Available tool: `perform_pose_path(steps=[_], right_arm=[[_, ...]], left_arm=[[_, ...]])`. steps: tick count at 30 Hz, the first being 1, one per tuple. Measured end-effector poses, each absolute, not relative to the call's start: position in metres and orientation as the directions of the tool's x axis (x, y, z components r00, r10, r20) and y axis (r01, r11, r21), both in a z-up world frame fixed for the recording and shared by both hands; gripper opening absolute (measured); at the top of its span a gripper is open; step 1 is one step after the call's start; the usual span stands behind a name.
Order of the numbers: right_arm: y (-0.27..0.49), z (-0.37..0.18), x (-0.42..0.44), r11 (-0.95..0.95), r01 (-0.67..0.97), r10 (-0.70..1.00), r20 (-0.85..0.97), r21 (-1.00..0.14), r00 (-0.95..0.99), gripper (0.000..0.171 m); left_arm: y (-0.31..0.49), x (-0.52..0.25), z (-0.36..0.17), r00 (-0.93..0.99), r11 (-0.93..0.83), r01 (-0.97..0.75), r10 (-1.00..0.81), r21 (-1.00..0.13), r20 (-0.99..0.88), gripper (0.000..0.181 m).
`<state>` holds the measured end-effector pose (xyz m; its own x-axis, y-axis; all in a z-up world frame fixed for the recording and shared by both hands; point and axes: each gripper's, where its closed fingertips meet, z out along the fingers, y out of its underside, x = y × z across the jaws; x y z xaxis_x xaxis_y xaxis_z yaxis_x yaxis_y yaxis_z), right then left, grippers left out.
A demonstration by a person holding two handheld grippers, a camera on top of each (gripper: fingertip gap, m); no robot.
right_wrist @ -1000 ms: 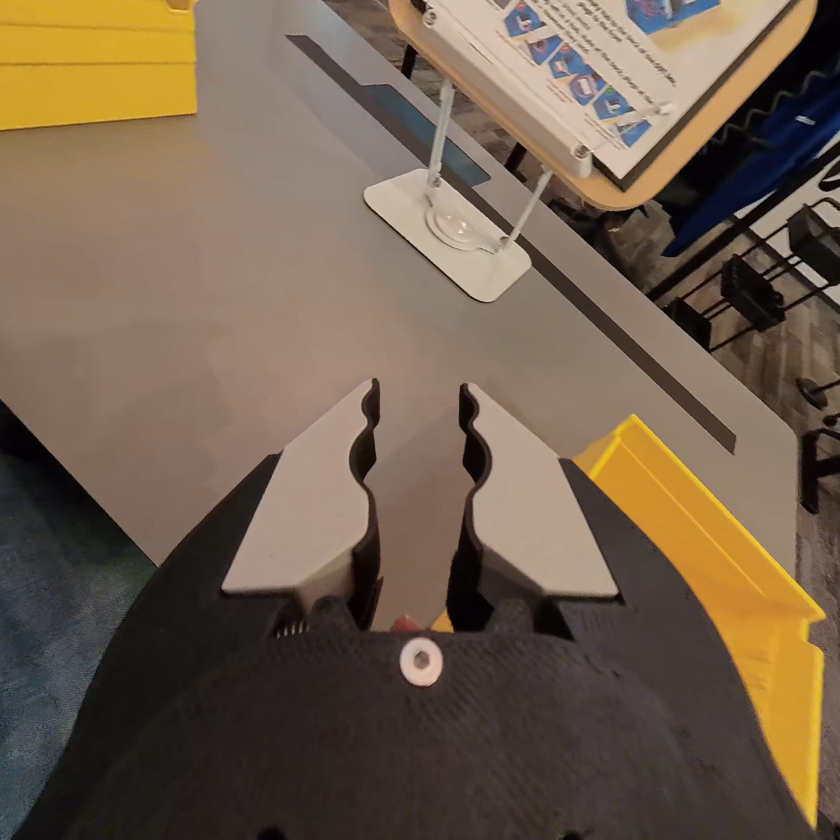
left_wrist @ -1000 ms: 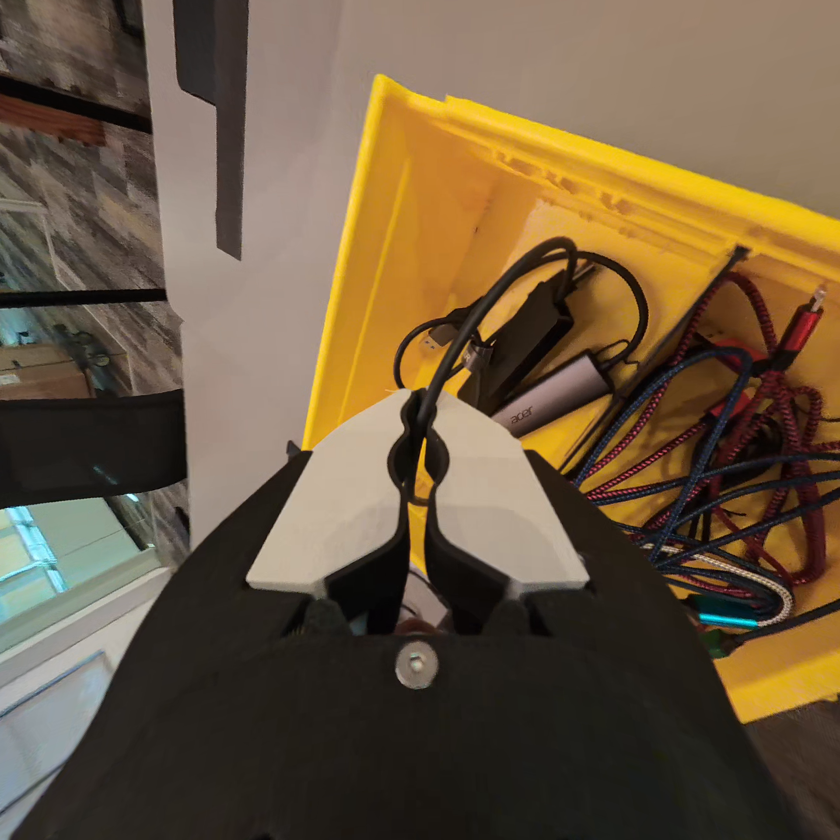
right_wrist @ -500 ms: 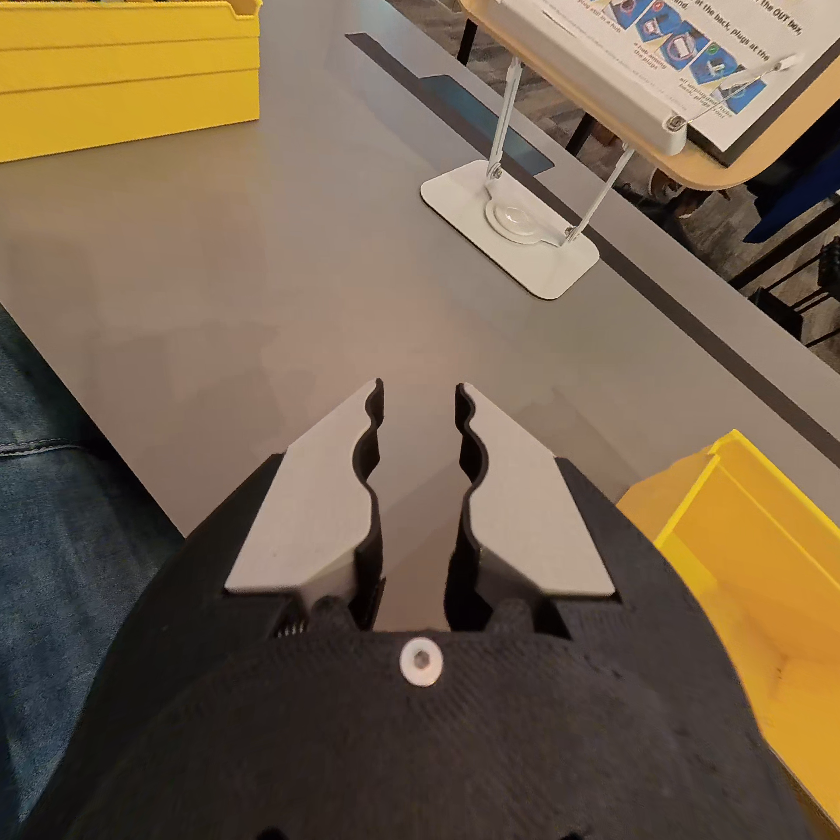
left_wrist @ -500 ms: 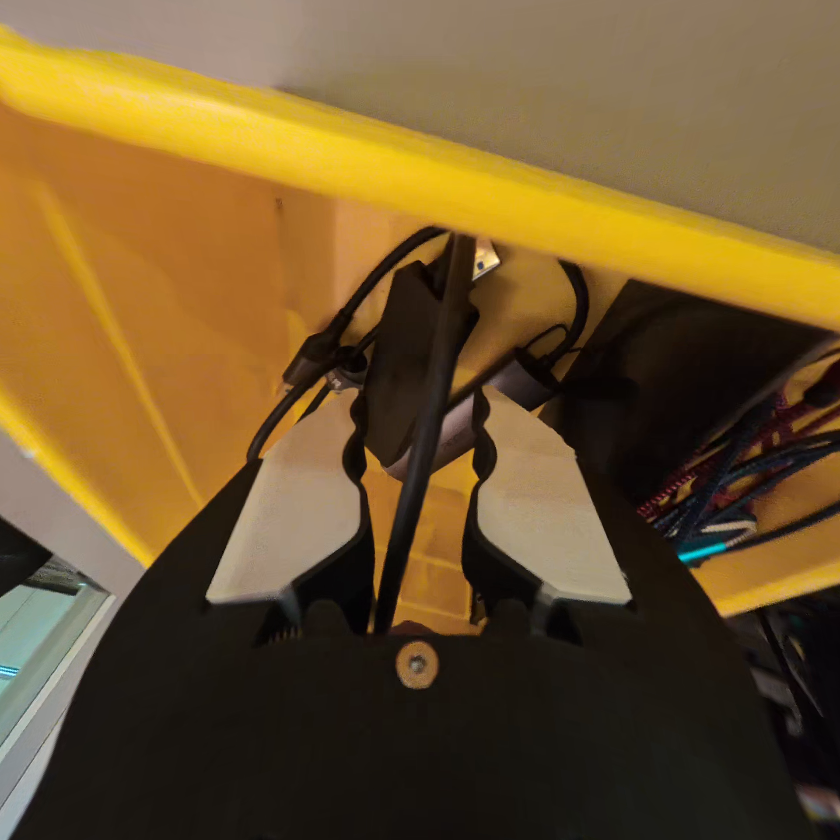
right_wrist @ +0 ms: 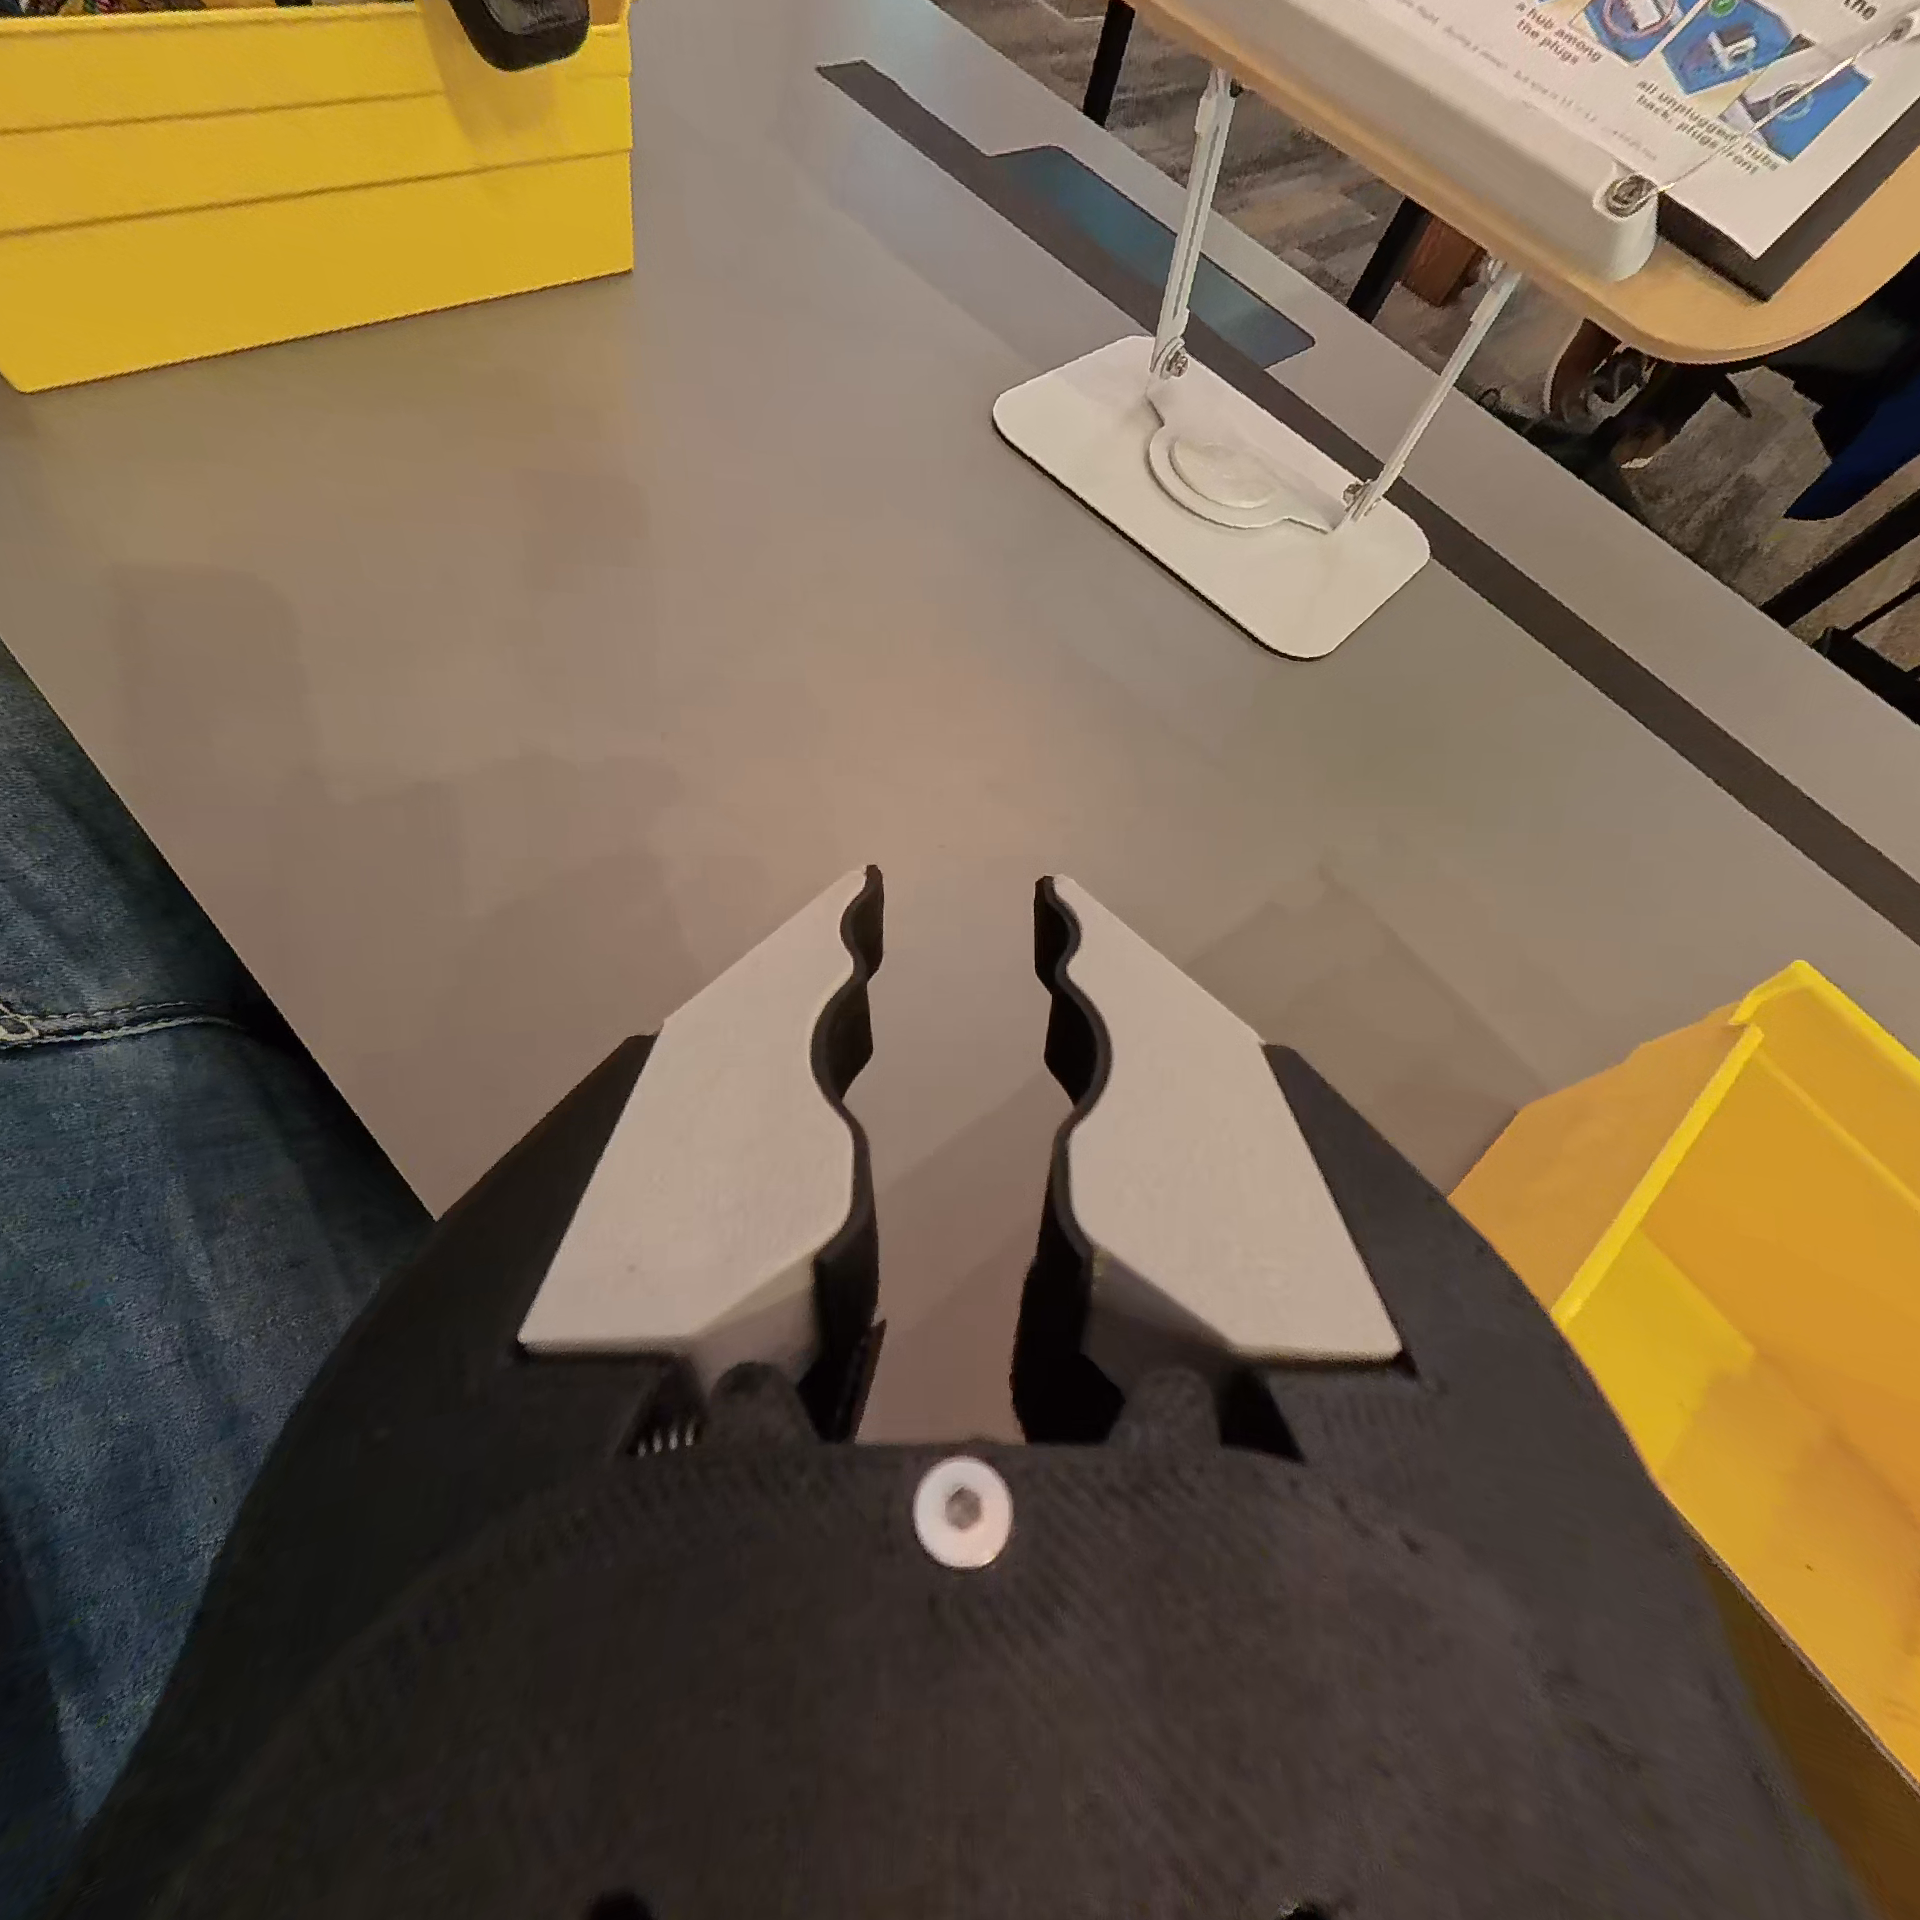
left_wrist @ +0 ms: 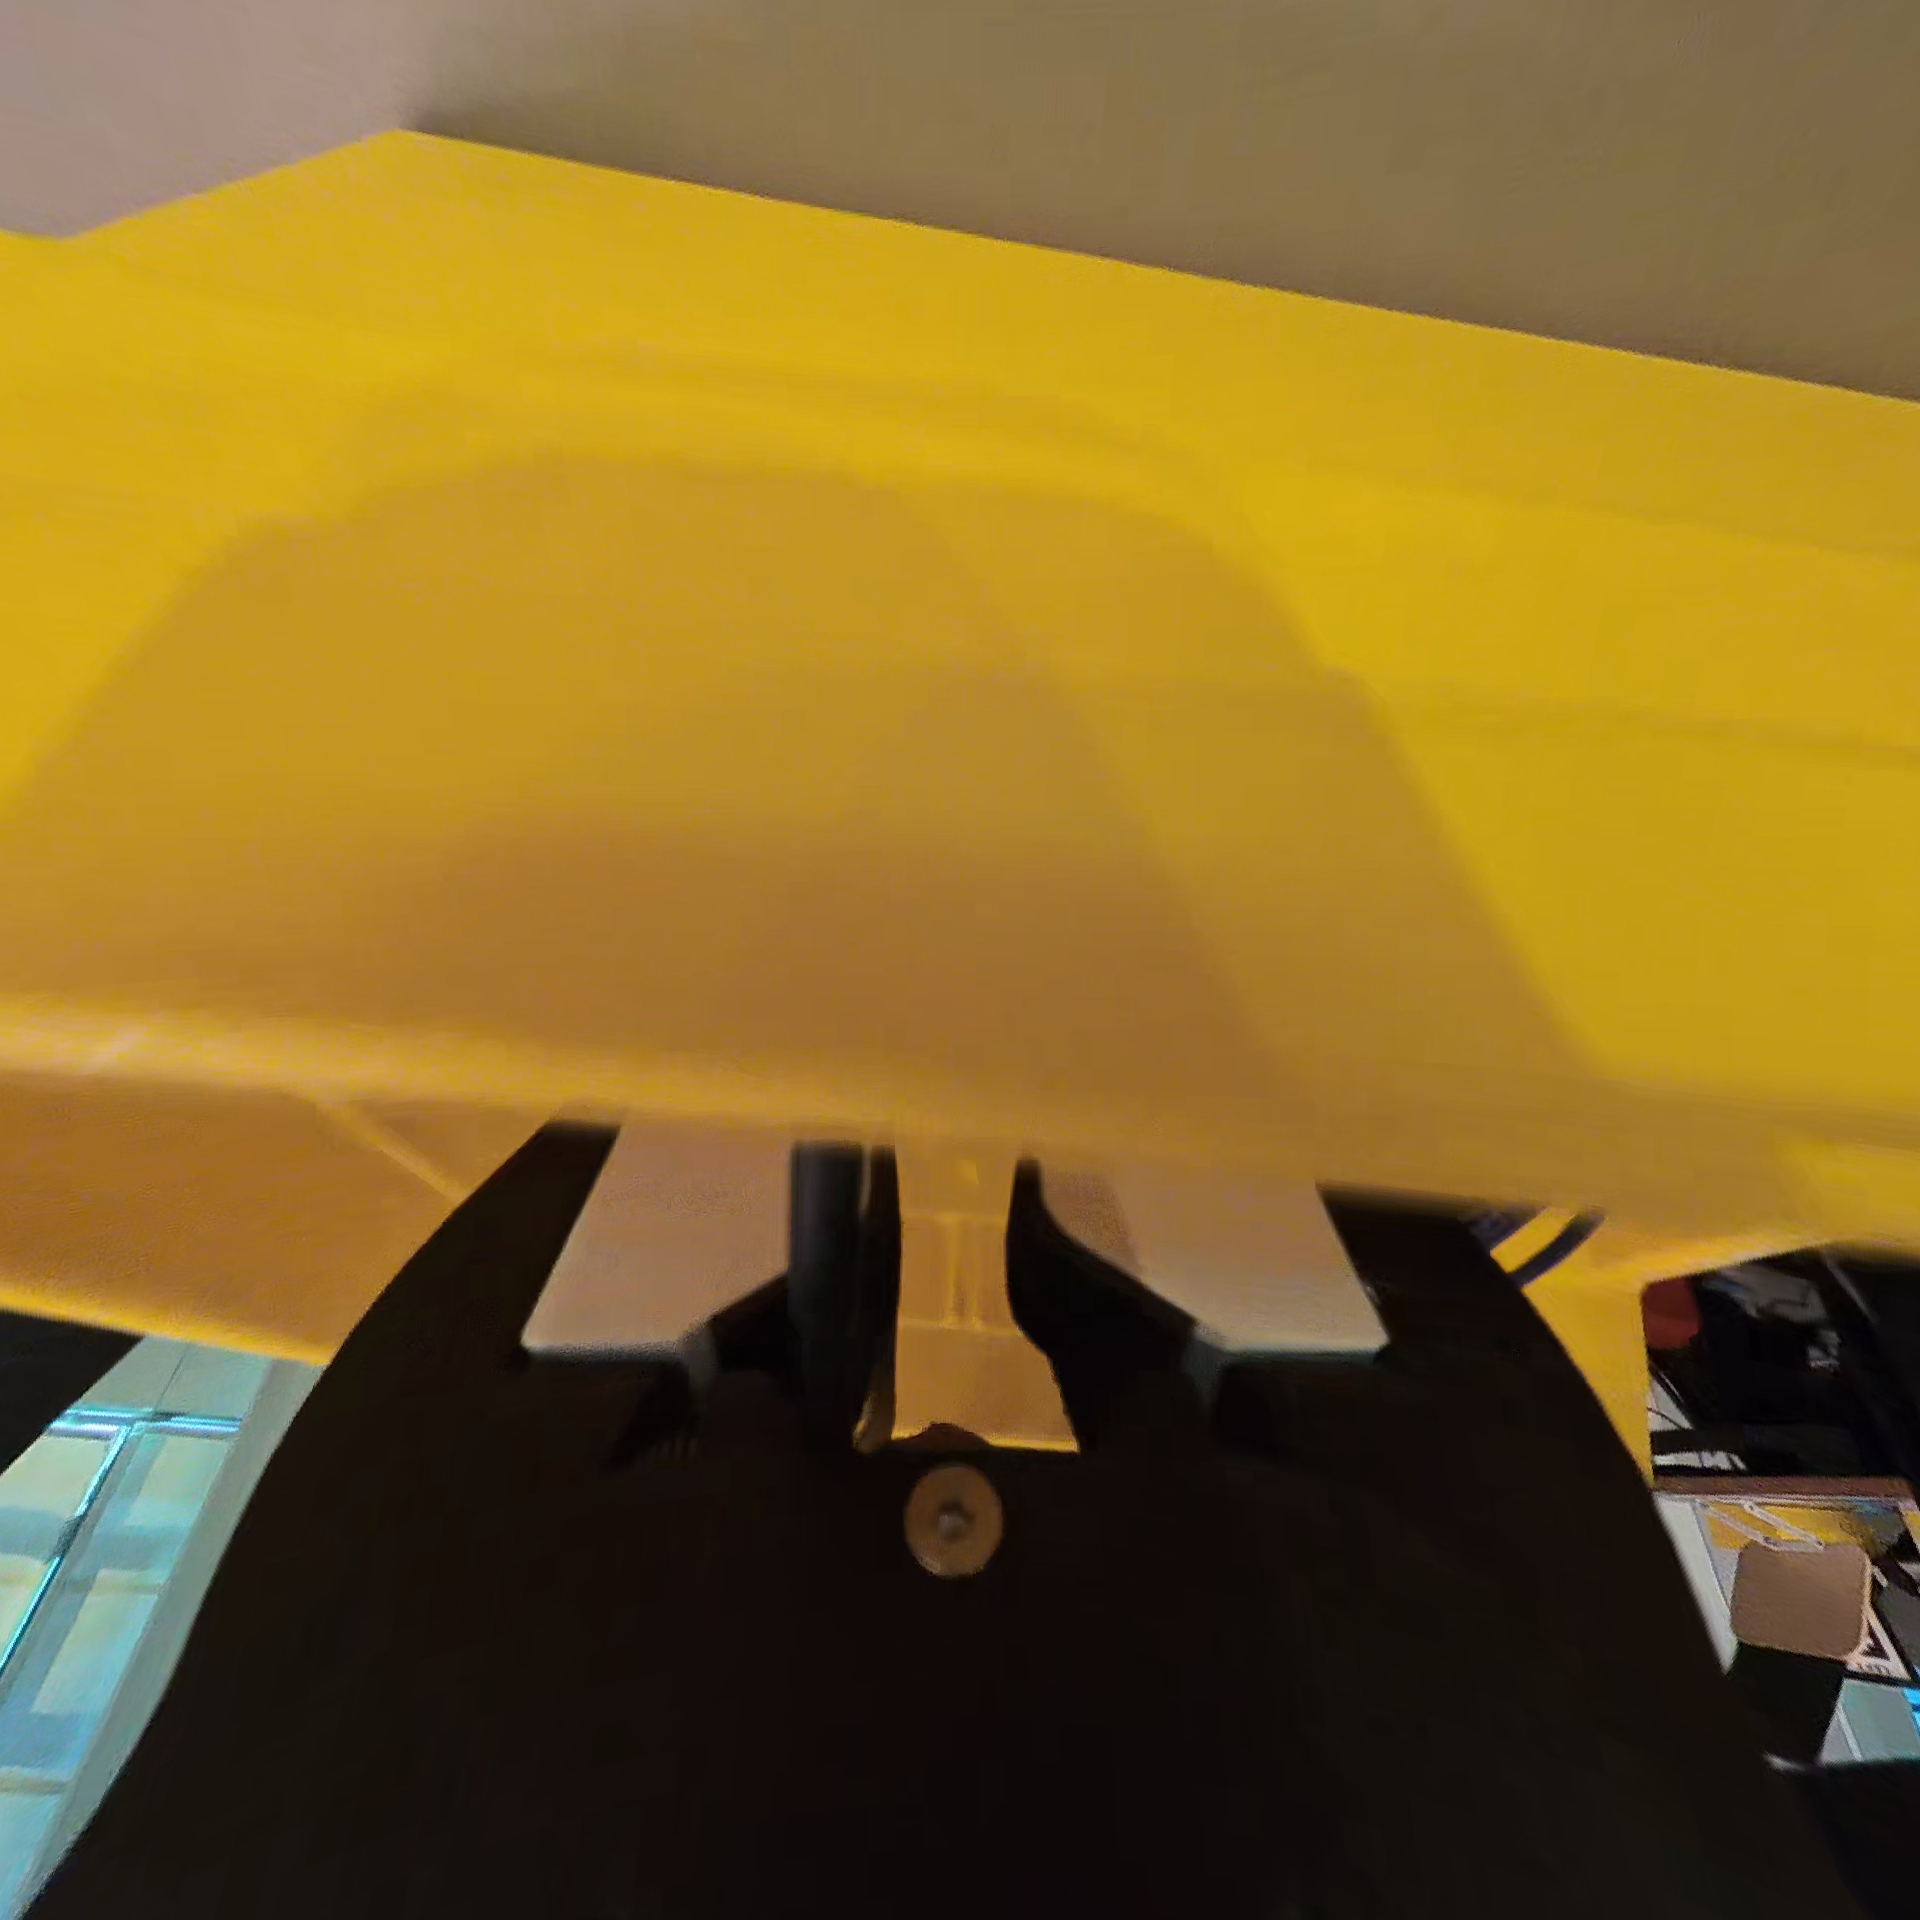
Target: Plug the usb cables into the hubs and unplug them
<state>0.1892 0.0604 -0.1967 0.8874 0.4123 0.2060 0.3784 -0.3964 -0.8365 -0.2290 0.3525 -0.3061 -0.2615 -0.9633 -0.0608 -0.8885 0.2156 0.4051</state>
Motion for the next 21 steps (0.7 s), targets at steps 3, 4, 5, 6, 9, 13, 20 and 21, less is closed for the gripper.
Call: perform_pose_path(steps=[3,4,5,6,9,13,20,21], right_arm=[[0.06,-0.196,0.188,-0.393,0.379,0.417,0.205,-0.838,0.885,0.026],[0.059,-0.196,0.189,-0.392,0.379,0.417,0.205,-0.838,0.885,0.026],[0.059,-0.196,0.189,-0.393,0.378,0.416,0.205,-0.838,0.886,0.026],[0.058,-0.196,0.19,-0.392,0.377,0.415,0.204,-0.839,0.887,0.026],[0.057,-0.195,0.191,-0.391,0.364,0.411,0.193,-0.845,0.891,0.026],[0.057,-0.195,0.19,-0.393,0.348,0.414,0.174,-0.851,0.893,0.026],[0.057,-0.193,0.183,-0.385,0.355,0.427,0.176,-0.852,0.887,0.026],[0.057,-0.193,0.182,-0.383,0.356,0.43,0.177,-0.852,0.885,0.026]], left_arm=[[0.352,-0.227,-0.301,-0.234,0.201,-0.908,-0.971,0.367,-0.049,0.014],[0.352,-0.228,-0.301,-0.231,0.2,-0.91,-0.972,0.364,-0.042,0.014],[0.353,-0.23,-0.3,-0.226,0.197,-0.91,-0.973,0.366,-0.038,0.013],[0.354,-0.231,-0.3,-0.214,0.187,-0.913,-0.976,0.361,-0.034,0.013],[0.357,-0.227,-0.3,-0.16,0.149,-0.94,-0.987,0.309,-0.012,0.013],[0.354,-0.231,-0.309,-0.181,0.174,-0.912,-0.983,0.371,0.017,0.024],[0.363,-0.225,-0.291,-0.191,0.159,-0.93,-0.98,0.33,-0.065,0.012],[0.364,-0.226,-0.288,-0.184,0.152,-0.936,-0.98,0.316,-0.075,0.011]])
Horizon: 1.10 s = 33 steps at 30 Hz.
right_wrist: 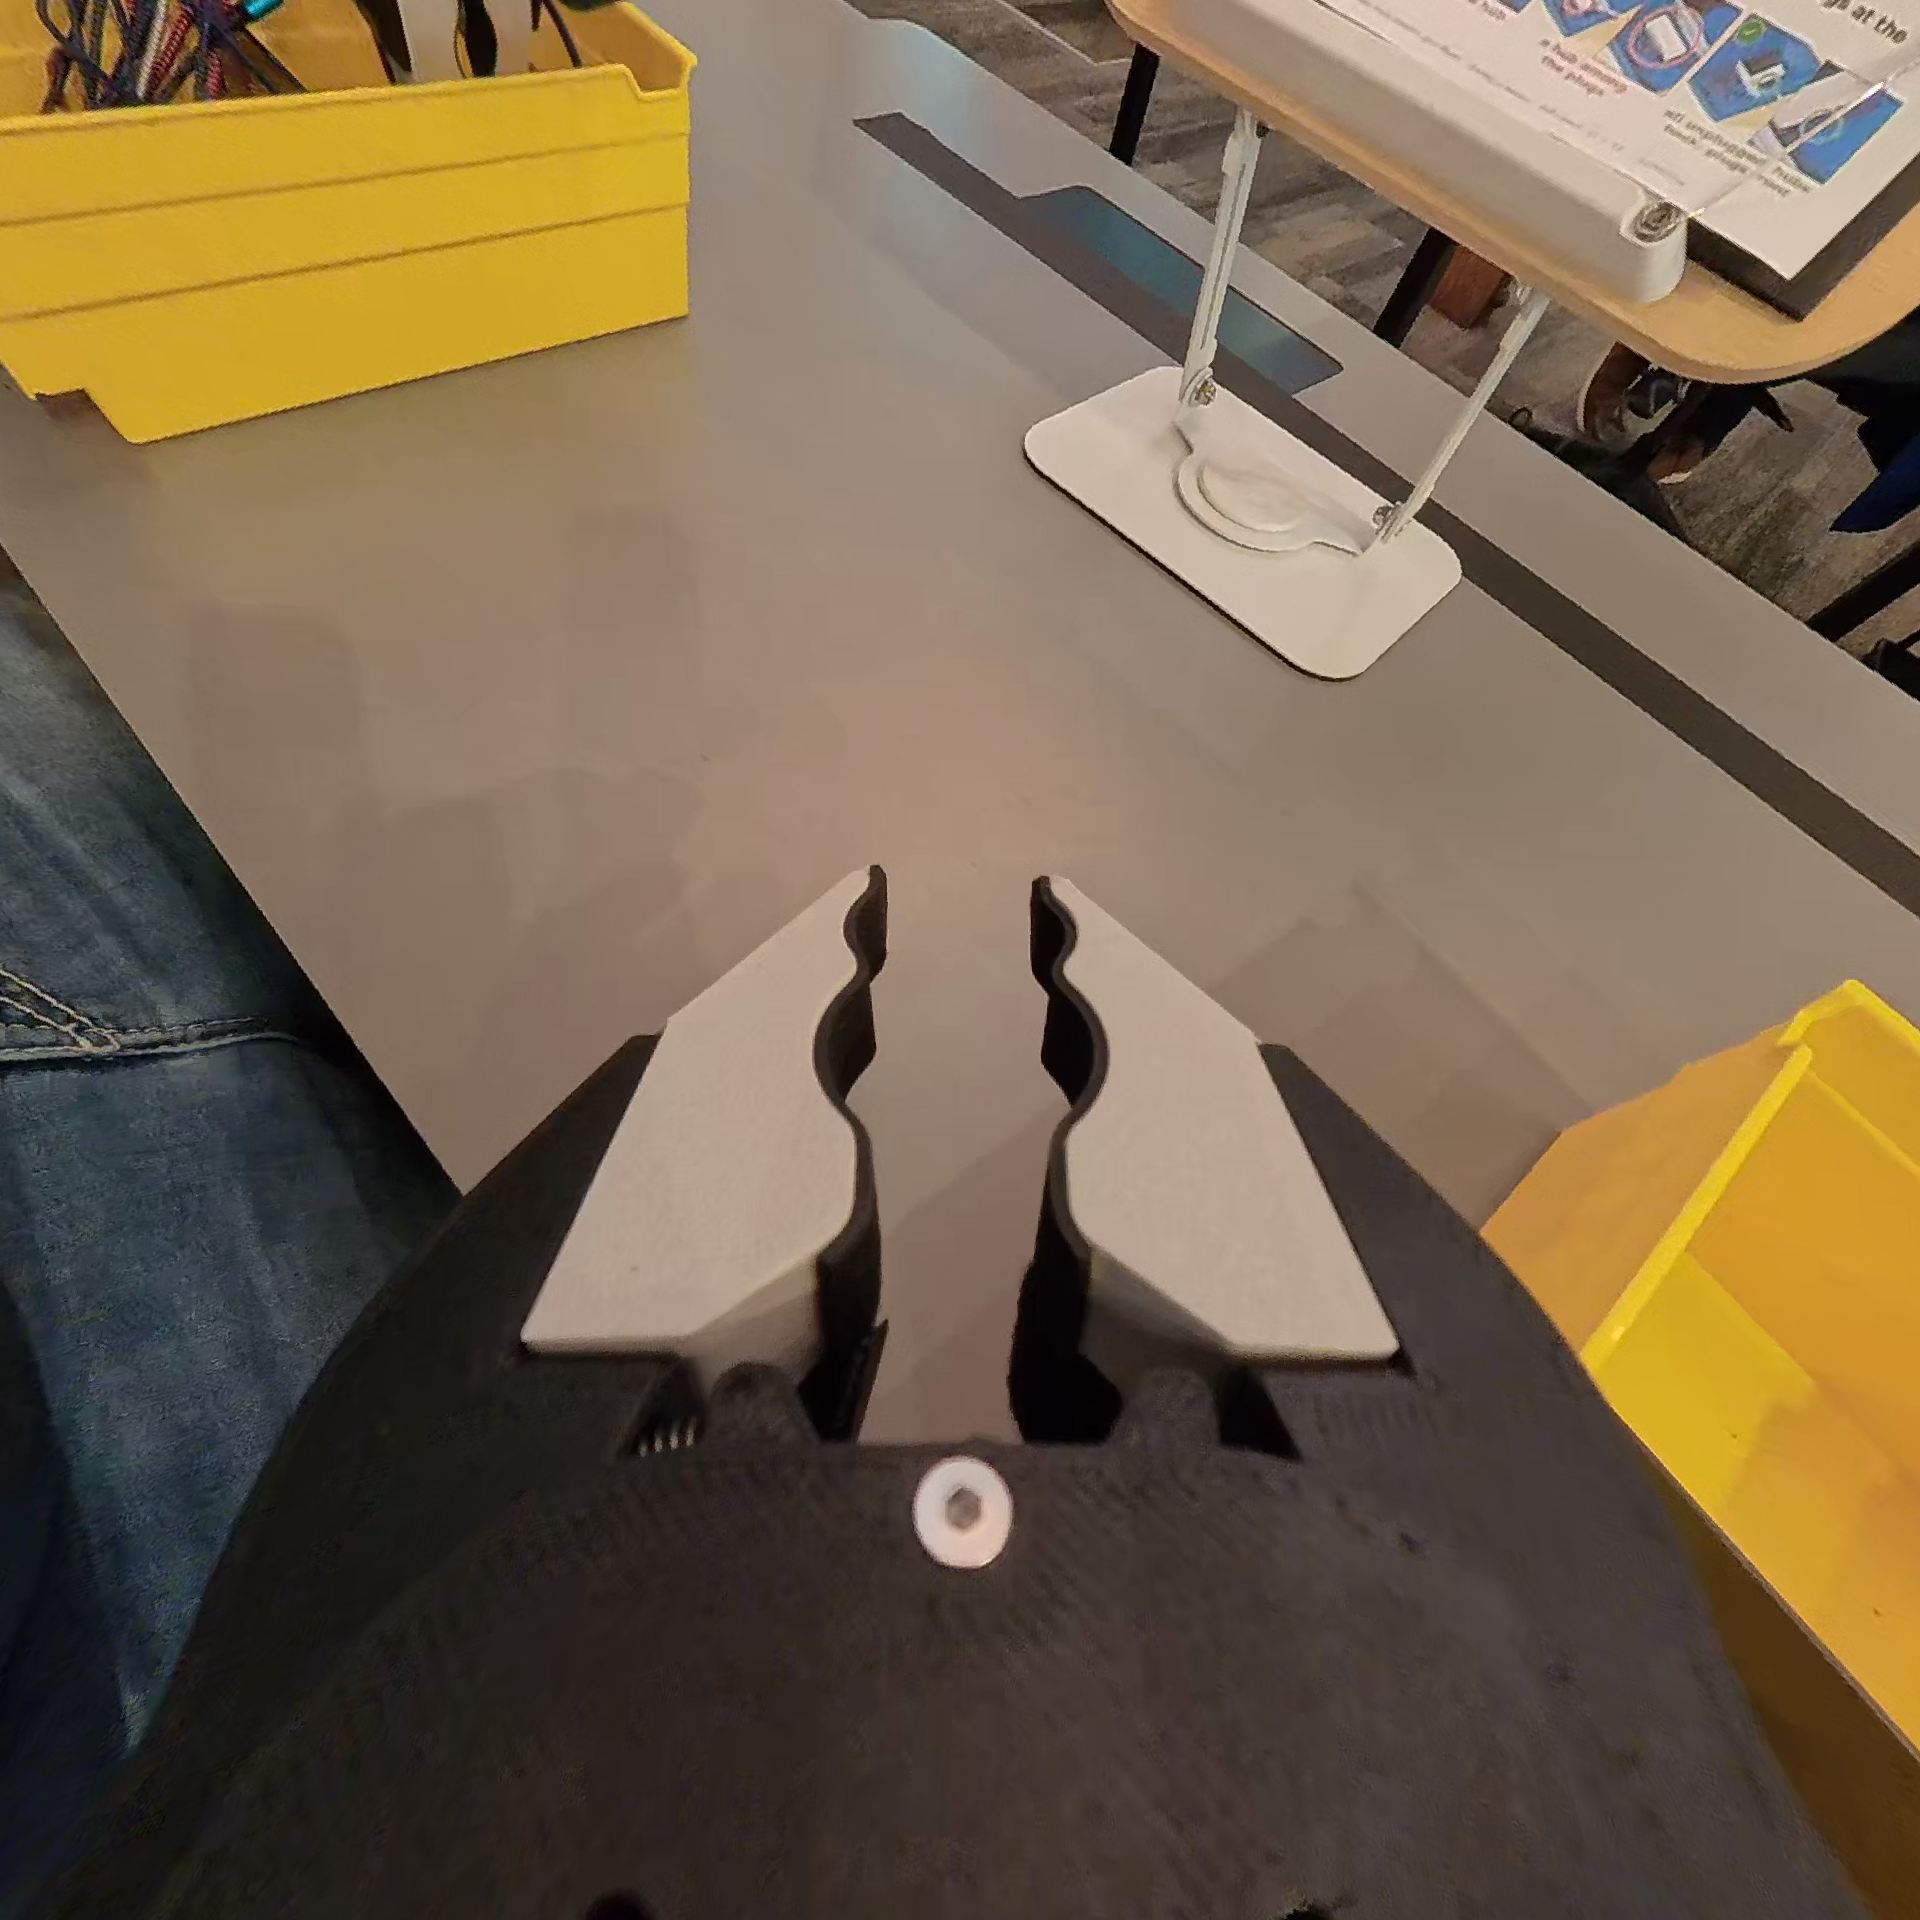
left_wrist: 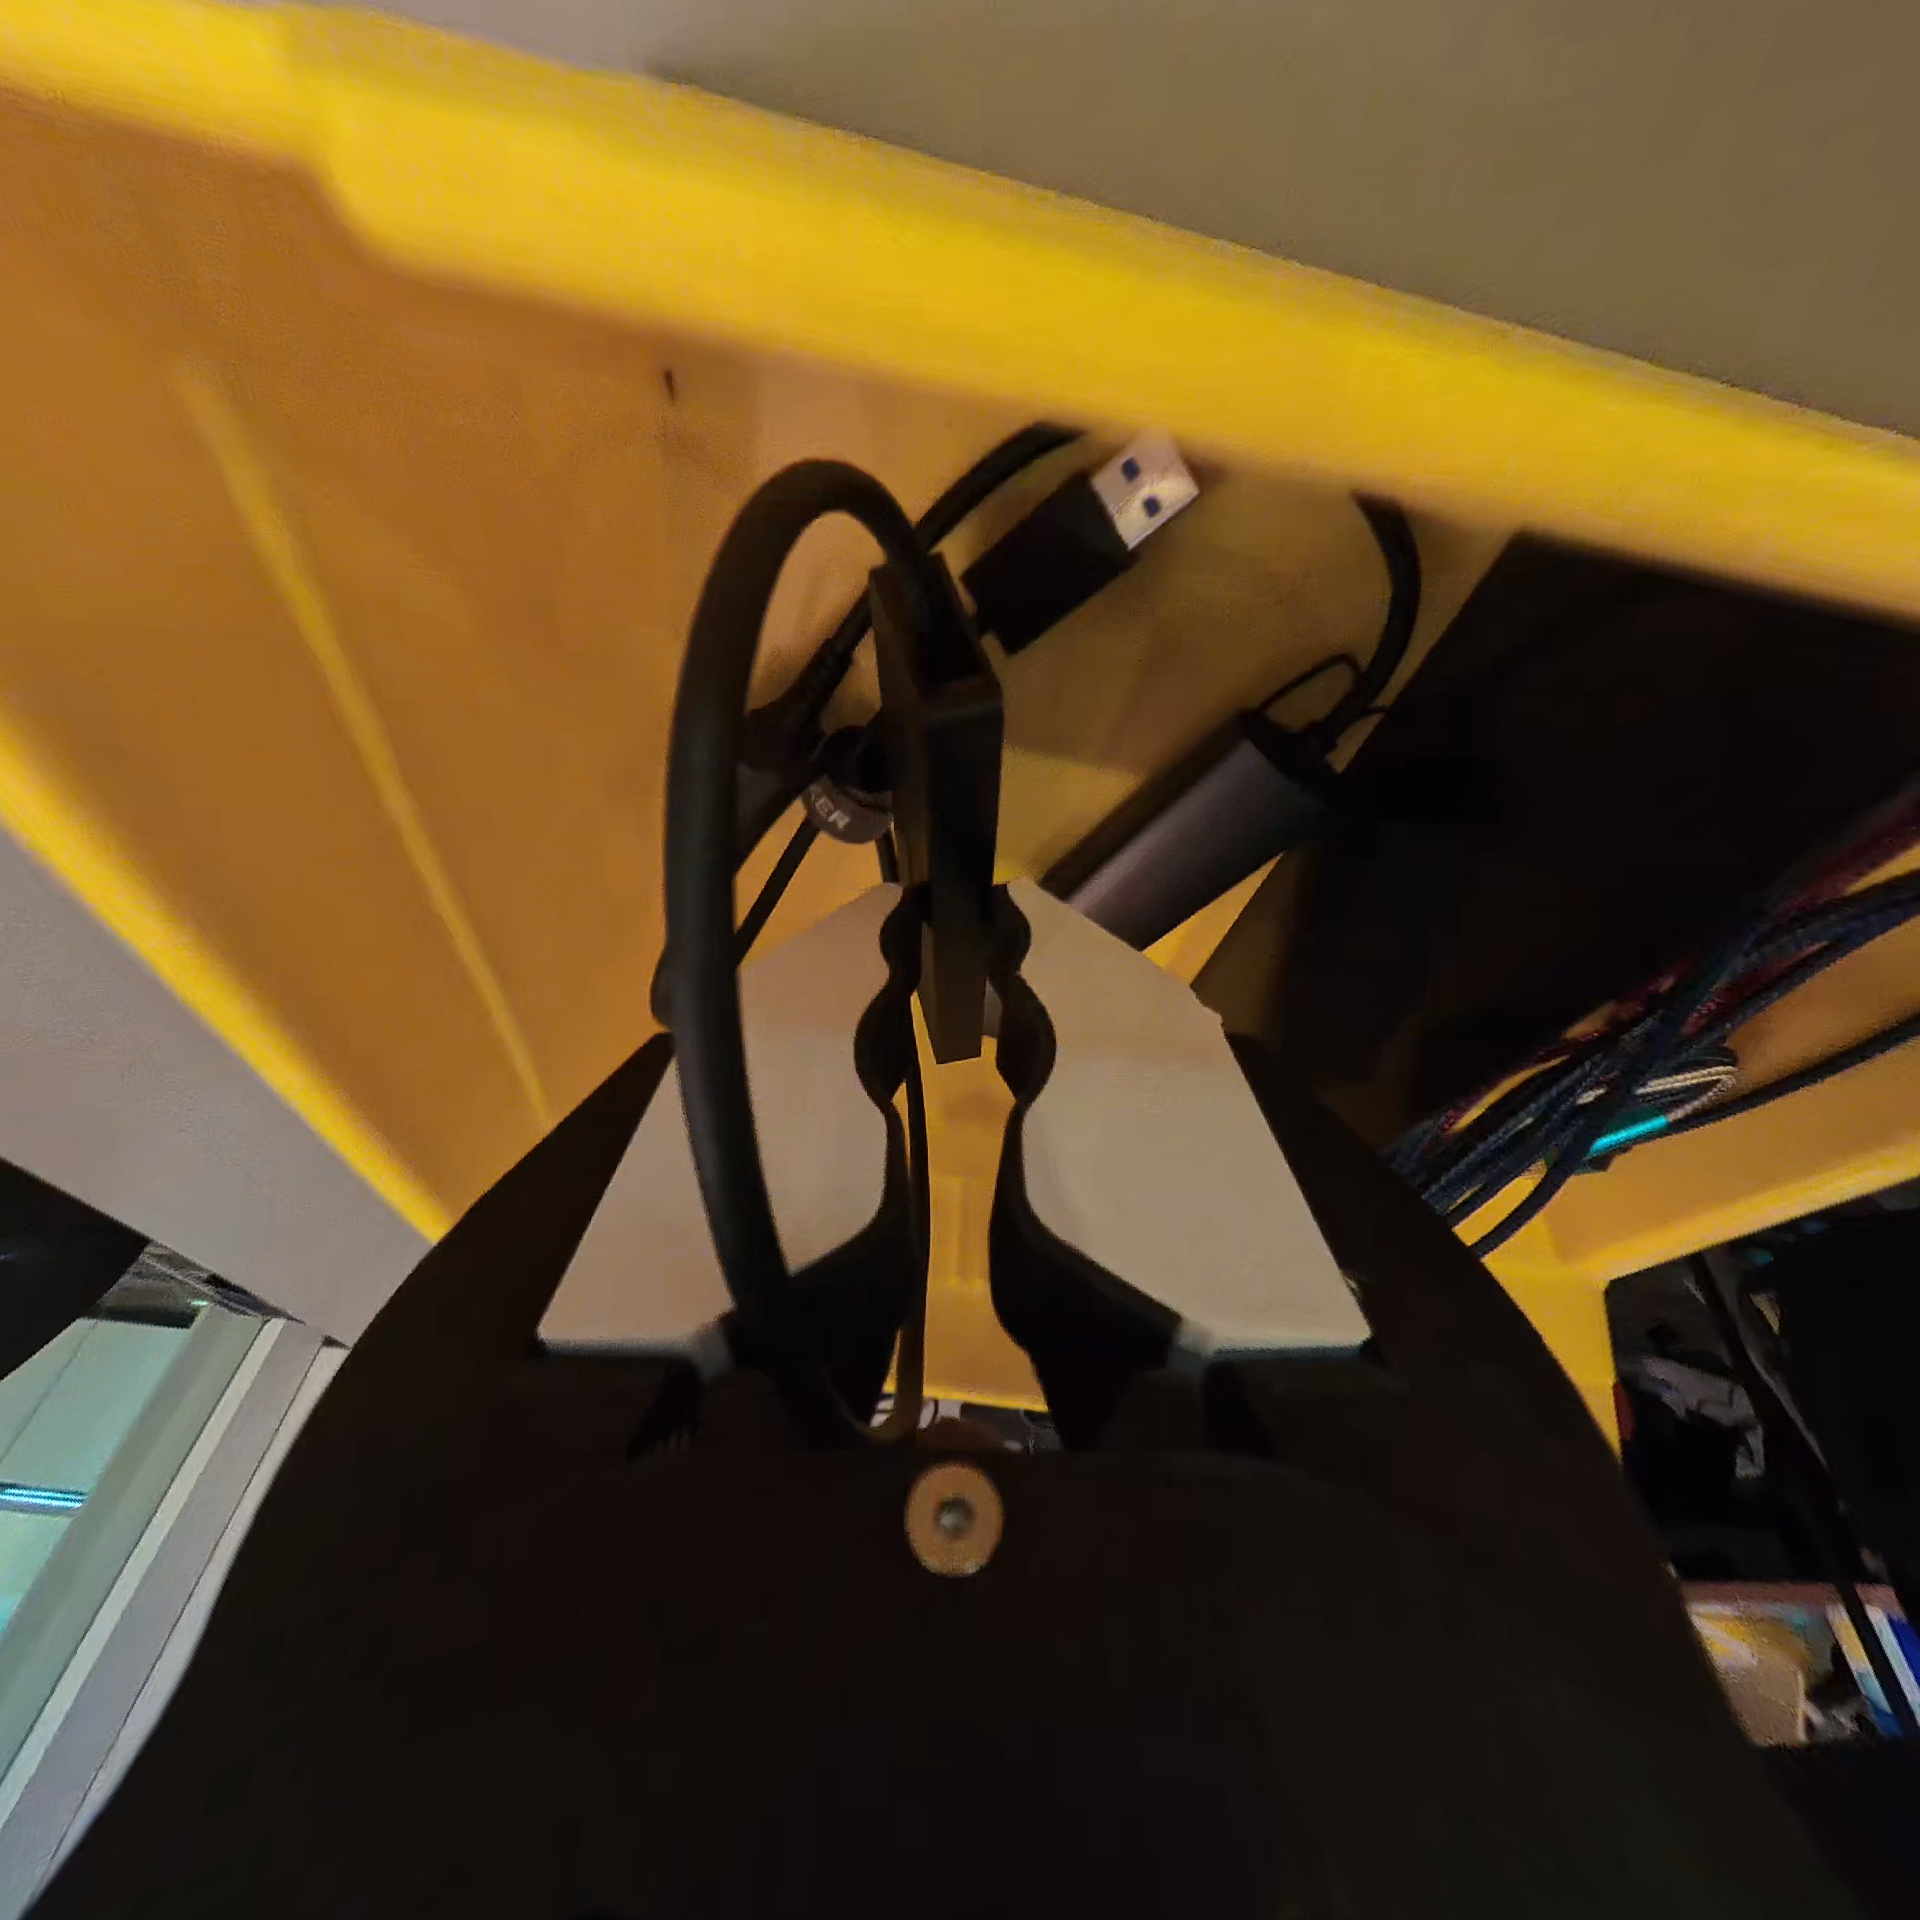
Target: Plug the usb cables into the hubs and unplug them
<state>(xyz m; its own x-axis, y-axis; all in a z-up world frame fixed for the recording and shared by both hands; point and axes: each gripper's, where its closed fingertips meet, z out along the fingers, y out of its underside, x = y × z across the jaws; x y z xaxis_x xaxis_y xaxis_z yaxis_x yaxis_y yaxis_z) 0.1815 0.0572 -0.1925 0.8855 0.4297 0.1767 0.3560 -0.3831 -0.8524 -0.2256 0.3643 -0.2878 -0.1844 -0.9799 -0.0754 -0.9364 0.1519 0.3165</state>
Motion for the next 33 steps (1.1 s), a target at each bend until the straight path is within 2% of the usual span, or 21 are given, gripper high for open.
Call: perform_pose_path(steps=[6,14,25,33], right_arm=[[0.058,-0.188,0.175,-0.369,0.354,0.446,0.171,-0.859,0.879,0.025],[0.061,-0.182,0.165,-0.354,0.36,0.472,0.167,-0.863,0.866,0.025],[0.066,-0.171,0.147,-0.321,0.382,0.508,0.183,-0.867,0.842,0.025],[0.067,-0.161,0.136,-0.299,0.38,0.526,0.181,-0.876,0.831,0.027]], left_arm=[[0.367,-0.226,-0.263,-0.13,0.107,-0.978,-0.984,0.177,-0.123,0.01],[0.367,-0.224,-0.205,-0.063,0.066,-0.998,-0.973,-0.008,-0.223,0.011],[0.355,-0.202,-0.12,-0.081,0.136,-0.985,-0.908,-0.106,-0.411,0.011],[0.309,-0.135,-0.067,-0.185,0.291,-0.946,-0.845,-0.142,-0.501,0.011]])
